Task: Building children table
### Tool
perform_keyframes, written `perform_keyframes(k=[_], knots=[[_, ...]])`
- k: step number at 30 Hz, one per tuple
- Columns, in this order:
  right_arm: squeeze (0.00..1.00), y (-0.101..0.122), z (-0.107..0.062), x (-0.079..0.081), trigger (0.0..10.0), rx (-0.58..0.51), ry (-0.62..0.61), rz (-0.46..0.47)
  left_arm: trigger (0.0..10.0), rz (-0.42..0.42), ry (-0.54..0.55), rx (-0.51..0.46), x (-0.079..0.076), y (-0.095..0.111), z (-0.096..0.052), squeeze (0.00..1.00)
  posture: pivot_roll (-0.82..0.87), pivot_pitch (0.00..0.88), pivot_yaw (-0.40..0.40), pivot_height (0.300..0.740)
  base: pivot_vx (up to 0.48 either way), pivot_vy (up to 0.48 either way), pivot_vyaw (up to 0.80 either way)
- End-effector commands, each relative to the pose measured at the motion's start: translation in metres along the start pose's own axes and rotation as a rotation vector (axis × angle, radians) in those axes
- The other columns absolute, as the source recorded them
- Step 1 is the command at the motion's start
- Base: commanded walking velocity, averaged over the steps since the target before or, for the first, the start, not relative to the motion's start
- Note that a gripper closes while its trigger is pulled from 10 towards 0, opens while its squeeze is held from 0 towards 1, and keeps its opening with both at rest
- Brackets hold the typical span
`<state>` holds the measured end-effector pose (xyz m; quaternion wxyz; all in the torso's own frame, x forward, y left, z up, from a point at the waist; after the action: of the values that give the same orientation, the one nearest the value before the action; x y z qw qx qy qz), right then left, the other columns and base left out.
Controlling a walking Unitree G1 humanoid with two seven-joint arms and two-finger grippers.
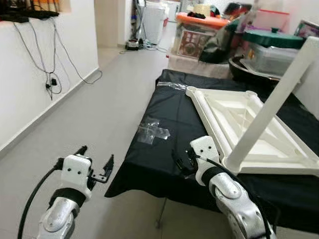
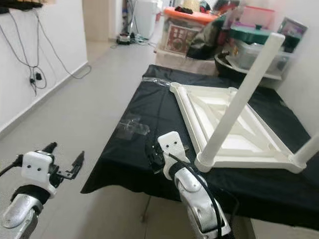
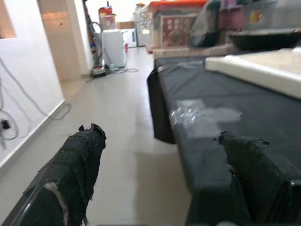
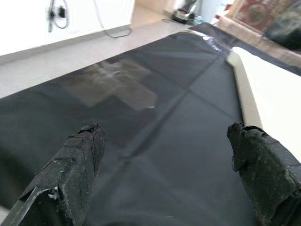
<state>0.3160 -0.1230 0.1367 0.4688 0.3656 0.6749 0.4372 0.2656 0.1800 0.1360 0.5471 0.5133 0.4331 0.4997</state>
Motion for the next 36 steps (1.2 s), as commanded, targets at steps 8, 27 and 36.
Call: perform_keyframes(k=[8, 27, 36], knots=[[0.00, 0.008, 0.014, -0.004, 10.0, -0.020, -0.020, -0.006, 10.0, -0.039, -0.007, 0.003, 0.001, -0.005, 0.000, 0.00, 0.12, 0.000, -0.150, 0.740, 0.342, 0.000, 0.00], [0.00, 0.009, 0.027, 0.003, 10.0, -0.009, -0.021, -0.004, 10.0, -0.045, -0.032, -0.012, -0.005, -0.003, 0.000, 0.00, 0.13, 0.000, -0.153, 0.740, 0.337, 0.000, 0.00], [0.00, 0.004, 0.031, -0.006, 10.0, 0.006, -0.006, -0.025, 10.0, -0.045, -0.038, -0.018, -0.007, -0.002, -0.001, 0.00, 0.14, 0.000, -0.160, 0.740, 0.133, 0.000, 0.00]])
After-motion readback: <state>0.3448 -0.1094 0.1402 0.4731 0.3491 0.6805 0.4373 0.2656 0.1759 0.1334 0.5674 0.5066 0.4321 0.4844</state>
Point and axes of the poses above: a point about 5 cm out from each wrist's last joint towards the gripper, its own z axis pointing out of the wrist towards the gripper, its own y axis along the axis of the wrist's last joint, x = y × z, the point moved 3 cm from there along z, pointing out of the wrist towards the gripper, and after that the axes turned 4 degrees about -z, right-handed, at the moved point
